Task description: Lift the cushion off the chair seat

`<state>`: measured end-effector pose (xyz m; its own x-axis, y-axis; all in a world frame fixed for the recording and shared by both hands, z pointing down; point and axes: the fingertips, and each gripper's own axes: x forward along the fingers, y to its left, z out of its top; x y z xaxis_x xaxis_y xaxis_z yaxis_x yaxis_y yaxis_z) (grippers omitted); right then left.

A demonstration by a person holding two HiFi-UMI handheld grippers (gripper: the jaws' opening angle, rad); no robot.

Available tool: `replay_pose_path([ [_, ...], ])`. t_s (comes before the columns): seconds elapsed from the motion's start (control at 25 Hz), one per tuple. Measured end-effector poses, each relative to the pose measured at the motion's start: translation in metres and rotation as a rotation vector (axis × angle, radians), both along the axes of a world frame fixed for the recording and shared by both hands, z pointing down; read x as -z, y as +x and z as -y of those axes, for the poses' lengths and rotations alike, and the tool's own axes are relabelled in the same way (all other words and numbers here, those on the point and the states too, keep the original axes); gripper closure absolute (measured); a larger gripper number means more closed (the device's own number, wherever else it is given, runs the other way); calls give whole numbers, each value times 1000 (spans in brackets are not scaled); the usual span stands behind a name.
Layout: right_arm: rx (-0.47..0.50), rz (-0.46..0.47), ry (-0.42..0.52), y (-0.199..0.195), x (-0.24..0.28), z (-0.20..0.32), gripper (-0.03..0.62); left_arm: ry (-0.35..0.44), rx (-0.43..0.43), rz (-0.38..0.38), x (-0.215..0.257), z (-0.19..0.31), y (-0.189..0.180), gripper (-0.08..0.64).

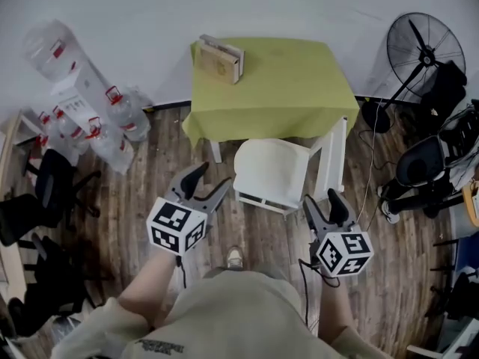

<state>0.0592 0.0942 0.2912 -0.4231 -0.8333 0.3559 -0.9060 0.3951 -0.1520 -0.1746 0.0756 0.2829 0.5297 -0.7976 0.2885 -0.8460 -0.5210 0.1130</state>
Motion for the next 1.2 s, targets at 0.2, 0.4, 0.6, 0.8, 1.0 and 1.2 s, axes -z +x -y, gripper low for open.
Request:
replay_pose_path([
  [0.2, -29, 8, -101, 0, -32, 29, 301, -61, 7, -9, -27, 35, -5, 311],
  [0.4, -46, 25, -167, 5, -66, 52, 300, -125, 23, -3, -57, 54, -2, 311],
  [0.6, -38, 38, -241, 11, -103, 82, 301, -186, 33, 10, -84, 82, 6, 311],
  [0.8, -44, 54, -323, 18, -142, 124, 300, -211, 34, -16, -106, 131, 24, 311],
  [1.0, -58, 62, -393, 33, -180, 175, 301, -287, 44, 0, -143, 181, 39, 311],
  [1.2, -26, 48, -488, 42, -224, 221, 301, -361, 51, 51, -185, 237, 53, 310],
])
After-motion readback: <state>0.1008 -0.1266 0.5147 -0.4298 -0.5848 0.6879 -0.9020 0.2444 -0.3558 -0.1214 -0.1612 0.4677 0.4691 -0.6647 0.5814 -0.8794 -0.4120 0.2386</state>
